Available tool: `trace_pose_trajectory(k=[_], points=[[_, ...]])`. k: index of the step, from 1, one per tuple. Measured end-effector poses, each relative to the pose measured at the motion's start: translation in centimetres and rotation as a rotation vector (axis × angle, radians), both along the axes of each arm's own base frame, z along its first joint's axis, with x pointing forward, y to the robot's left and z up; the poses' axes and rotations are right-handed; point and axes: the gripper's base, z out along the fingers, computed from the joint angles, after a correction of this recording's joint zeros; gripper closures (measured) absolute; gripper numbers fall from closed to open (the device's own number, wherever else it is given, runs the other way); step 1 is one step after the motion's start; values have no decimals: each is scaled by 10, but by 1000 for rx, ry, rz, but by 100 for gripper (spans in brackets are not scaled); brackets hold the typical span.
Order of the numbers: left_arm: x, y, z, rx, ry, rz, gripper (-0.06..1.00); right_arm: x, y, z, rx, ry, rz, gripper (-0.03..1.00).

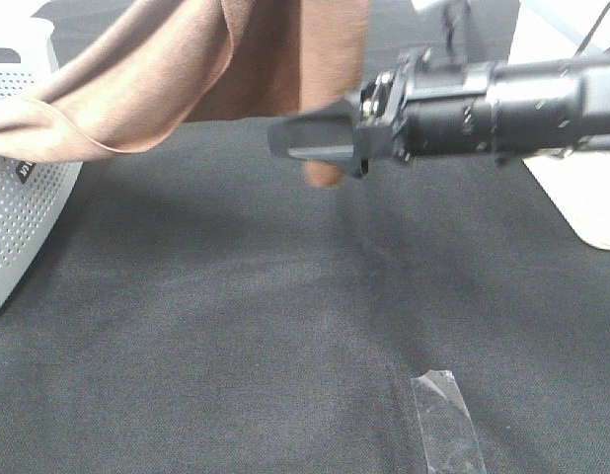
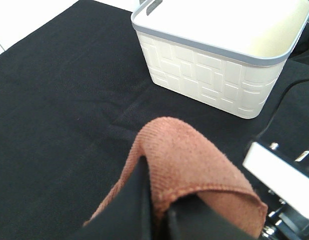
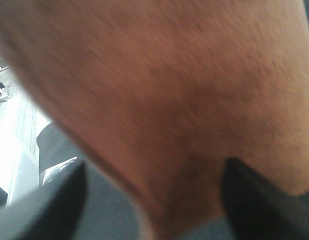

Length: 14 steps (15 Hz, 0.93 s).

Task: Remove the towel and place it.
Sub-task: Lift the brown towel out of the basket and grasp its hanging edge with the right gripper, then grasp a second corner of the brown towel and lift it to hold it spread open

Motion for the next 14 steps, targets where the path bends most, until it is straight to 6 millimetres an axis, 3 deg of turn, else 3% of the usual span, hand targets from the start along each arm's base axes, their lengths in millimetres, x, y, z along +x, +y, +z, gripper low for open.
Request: trace_pose_trajectory(k=[3,4,8,10,14], points=[[0,0,0,1,1,0,94,3,-2,-3,-26,22,-42,83],[0,0,0,4,5,-1,94,4,-2,-4,-36,24,-56,95],[-2,1,-3,23,30,-6,94,5,-3,-4,-35,58,-75,97],[-2,1,-3,25,32,-6,94,7,-4,-5,-27,158,-142,97],[-2,1,-3,26,34,-6,94,-2,-12,21,-147,250,-179,97]])
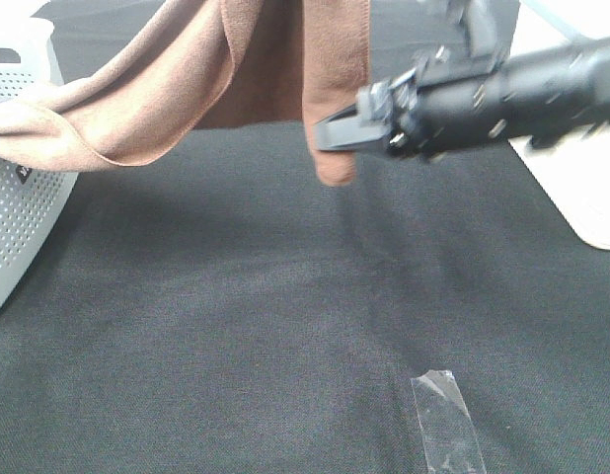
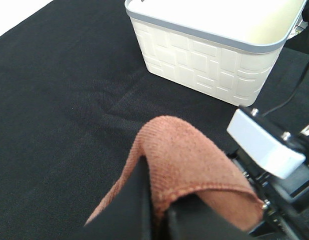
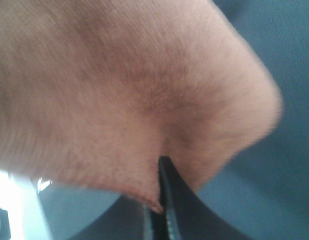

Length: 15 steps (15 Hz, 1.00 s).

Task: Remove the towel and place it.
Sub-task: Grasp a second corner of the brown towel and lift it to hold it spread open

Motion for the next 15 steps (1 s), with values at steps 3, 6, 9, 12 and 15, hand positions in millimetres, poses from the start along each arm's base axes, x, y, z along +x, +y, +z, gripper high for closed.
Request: trace_pose_trajectory(k=[3,6,9,12,15], points=[[0,0,0,1,-1,-1,94,4,-9,42,-240,52,30,97],[1,1,0,11,-12,2,94,13,-26,100,-511,41,3,97],[5,2,5,13,-89,25,94,17,-38,154,-623,-85,-55,97],[12,4,14,6,-227,55,94,35,-46,208,-702,-303,-167,97],[17,6,23,29,-371,80,94,55,-51,247,-739,-472,-287,97]])
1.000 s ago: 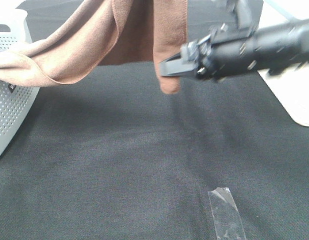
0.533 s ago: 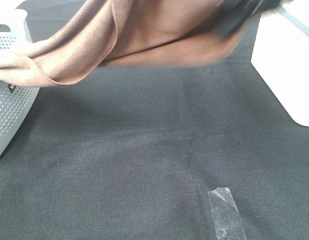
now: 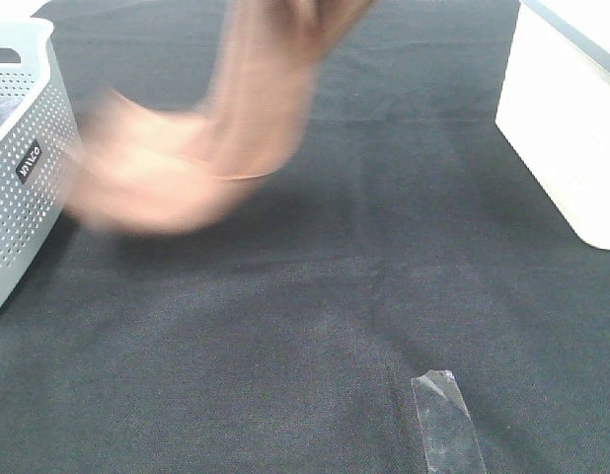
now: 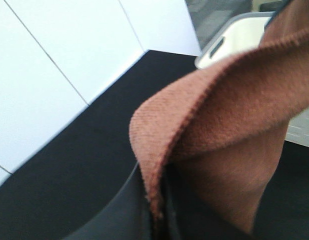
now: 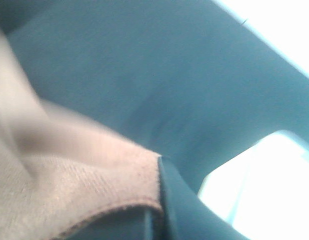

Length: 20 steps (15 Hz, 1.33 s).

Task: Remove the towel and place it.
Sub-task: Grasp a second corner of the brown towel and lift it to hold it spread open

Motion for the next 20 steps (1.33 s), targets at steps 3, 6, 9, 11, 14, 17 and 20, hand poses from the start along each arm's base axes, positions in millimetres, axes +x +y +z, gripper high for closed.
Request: trace_pose_trajectory(k=[3,6,9,11,14,17,20], points=[[5,5,7,67,-139,33,94,7,1,18,20,-102,-8,97],[28,23,13,72,-292,91,94,21,5,25,62,-241,-20,97],[49,39,15,39,-403,126,94,31,8,37,144,-403,-31,97],[57,48,15,30,-438,145,94,37,13,39,200,-448,-16,97],[72,50,4,61,-469,152,94,56,21,27,239,-467,-4,97],[97,54,-15,66,-530,150,94,77,28,11,255,-496,-5,97],[127,71,-36,35,-626,155,94,102,36,-3,301,-585,-7,97]])
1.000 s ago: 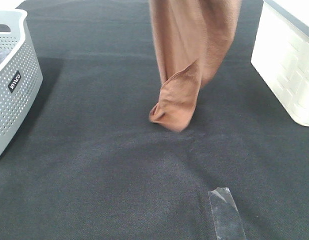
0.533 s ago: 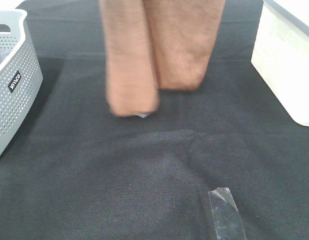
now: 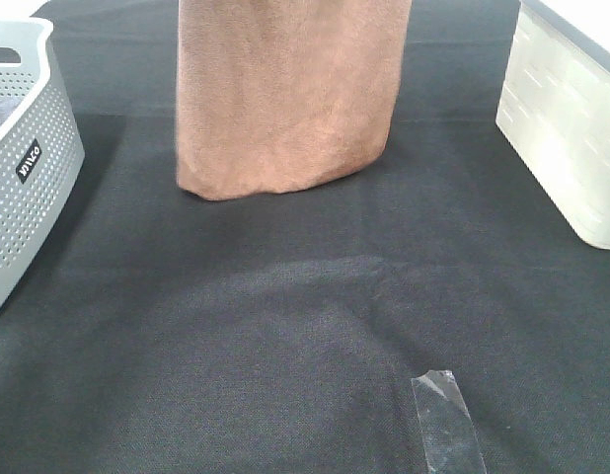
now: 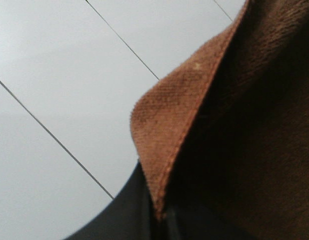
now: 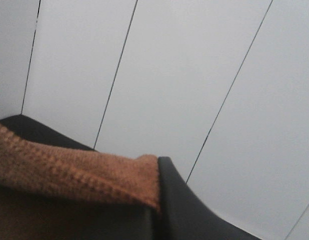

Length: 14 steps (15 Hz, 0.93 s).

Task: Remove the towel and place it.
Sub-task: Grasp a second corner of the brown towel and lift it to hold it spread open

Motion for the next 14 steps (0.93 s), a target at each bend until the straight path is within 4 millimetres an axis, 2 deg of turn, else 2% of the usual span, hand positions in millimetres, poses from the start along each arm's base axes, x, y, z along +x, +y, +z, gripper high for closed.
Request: trace_pose_trajectory(k=[3,6,9,12,14], points=[[31,17,-10,-24,-93,16,94,23,6,-11,49,-46,3,97],[52,18,2,-44,-170,43,94,43,6,-16,101,-80,3,97],[63,18,8,-53,-210,64,94,48,-4,-16,116,-92,-13,97],[67,18,3,-22,-164,93,94,51,-16,-16,112,-83,-34,97],[68,18,1,5,-142,110,94,53,-16,-20,113,-59,-34,97]])
